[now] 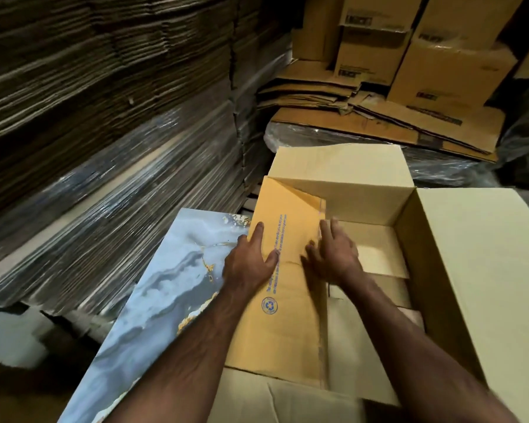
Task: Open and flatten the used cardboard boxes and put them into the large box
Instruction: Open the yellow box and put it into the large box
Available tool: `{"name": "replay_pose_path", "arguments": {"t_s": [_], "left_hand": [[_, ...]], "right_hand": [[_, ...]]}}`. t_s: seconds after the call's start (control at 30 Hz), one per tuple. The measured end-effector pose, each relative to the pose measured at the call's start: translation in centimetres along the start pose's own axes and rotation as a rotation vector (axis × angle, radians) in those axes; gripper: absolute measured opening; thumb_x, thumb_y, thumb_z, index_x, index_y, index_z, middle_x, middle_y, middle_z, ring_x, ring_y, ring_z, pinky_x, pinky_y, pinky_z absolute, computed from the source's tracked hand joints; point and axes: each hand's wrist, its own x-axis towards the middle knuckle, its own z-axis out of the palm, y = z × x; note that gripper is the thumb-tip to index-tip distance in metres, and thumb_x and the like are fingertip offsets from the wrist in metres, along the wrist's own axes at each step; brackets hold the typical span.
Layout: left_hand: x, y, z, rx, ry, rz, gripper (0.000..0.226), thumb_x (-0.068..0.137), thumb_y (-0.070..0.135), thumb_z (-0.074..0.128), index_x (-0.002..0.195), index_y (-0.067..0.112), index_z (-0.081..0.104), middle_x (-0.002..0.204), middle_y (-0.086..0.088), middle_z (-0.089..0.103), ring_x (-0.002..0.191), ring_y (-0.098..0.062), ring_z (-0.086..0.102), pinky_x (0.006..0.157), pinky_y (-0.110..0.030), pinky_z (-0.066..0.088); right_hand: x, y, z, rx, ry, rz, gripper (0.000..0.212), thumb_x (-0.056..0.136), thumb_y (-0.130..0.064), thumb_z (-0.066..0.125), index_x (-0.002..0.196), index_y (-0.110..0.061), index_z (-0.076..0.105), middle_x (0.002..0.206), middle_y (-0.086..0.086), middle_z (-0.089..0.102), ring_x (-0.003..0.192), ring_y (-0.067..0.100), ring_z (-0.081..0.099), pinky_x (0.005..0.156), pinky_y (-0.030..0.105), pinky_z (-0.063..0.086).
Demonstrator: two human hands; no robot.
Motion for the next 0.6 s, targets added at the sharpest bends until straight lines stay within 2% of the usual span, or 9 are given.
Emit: {"name": "replay_pose_path", "arguments": {"t_s": [0.07, 0.13, 0.23, 0.33, 0.43, 0.53, 0.6], "left_hand": [[-0.2, -0.1, -0.1, -0.048, -0.006, 0.003, 0.074, 0.094, 0.059, 0.044, 0.157, 0.033, 0.015, 0.135, -0.013, 0.047, 0.116, -0.036, 0.055, 0.091, -0.042, 0.047], [-0.3, -0.2, -0.2, -0.134, -0.014, -0.004, 0.071, 0.093, 0.056, 0.046, 0.155, 0.033, 0.021, 0.14, -0.012, 0.045, 0.119, -0.036, 0.054, 0.095, -0.043, 0.047], [-0.6, -0.1, -0.9, -0.321, -0.007, 0.009, 0.065, 0.088, 0.051, 0.047, 0.148, 0.024, 0.041, 0.147, -0.01, 0.04, 0.126, -0.032, 0.05, 0.1, -0.043, 0.046], [-1.7, -0.2, -1.6, -0.489, 0.111, 0.026, 0.058, 0.081, 0.039, 0.045, 0.13, 0.013, 0.06, 0.141, -0.011, 0.047, 0.124, -0.031, 0.051, 0.099, -0.038, 0.046], [-4.1, -0.5, -1.4, -0.407, 0.154, 0.034, 0.04, 0.09, 0.024, 0.052, 0.128, 0.013, 0.061, 0.143, -0.01, 0.045, 0.125, -0.03, 0.048, 0.098, -0.039, 0.046], [-6.7, -1.1, -0.5, -0.456, 0.133, 0.067, 0.036, 0.093, 0.026, 0.056, 0.126, 0.012, 0.062, 0.148, -0.012, 0.041, 0.129, -0.029, 0.045, 0.105, -0.039, 0.042], [-7.6, -1.5, -1.4, -0.525, 0.127, 0.066, 0.034, 0.095, 0.031, 0.057, 0.12, 0.01, 0.066, 0.141, -0.014, 0.048, 0.124, -0.03, 0.049, 0.104, -0.036, 0.042]], "right_hand": [[-4.6, 0.0, 2.2, 0.062, -0.029, 0.055, 0.076, 0.097, -0.051, 0.049, 0.155, -0.014, 0.019, 0.163, 0.015, 0.014, 0.148, 0.033, 0.021, 0.116, 0.052, 0.028], [-8.2, -0.2, 3.0, 0.186, -0.021, 0.119, 0.07, 0.097, -0.051, 0.047, 0.15, -0.009, 0.028, 0.156, 0.017, 0.03, 0.142, 0.037, 0.031, 0.113, 0.047, 0.034], [-11.8, -0.8, 3.0, 0.377, -0.005, 0.189, 0.049, 0.098, -0.041, 0.051, 0.136, -0.01, 0.043, 0.134, 0.013, 0.05, 0.126, 0.033, 0.049, 0.102, 0.04, 0.042], [-14.6, -1.7, 2.2, 0.452, 0.034, 0.162, 0.041, 0.099, -0.037, 0.052, 0.131, -0.012, 0.046, 0.131, 0.01, 0.057, 0.121, 0.029, 0.053, 0.097, 0.038, 0.045], [-16.5, -1.9, 1.2, 0.529, 0.011, 0.269, 0.046, 0.102, -0.044, 0.045, 0.128, -0.007, 0.051, 0.124, 0.009, 0.063, 0.114, 0.029, 0.058, 0.089, 0.033, 0.045], [-18.1, -2.6, -0.1, 0.773, 0.029, 0.377, 0.061, 0.096, -0.066, 0.039, 0.111, -0.013, 0.066, 0.112, 0.005, 0.07, 0.1, 0.022, 0.064, 0.092, 0.039, 0.051], [-19.2, -4.5, -1.9, 0.955, 0.105, 0.386, 0.056, 0.099, -0.064, 0.033, 0.11, -0.021, 0.068, 0.106, -0.001, 0.071, 0.095, 0.014, 0.065, 0.082, 0.031, 0.05]]}}
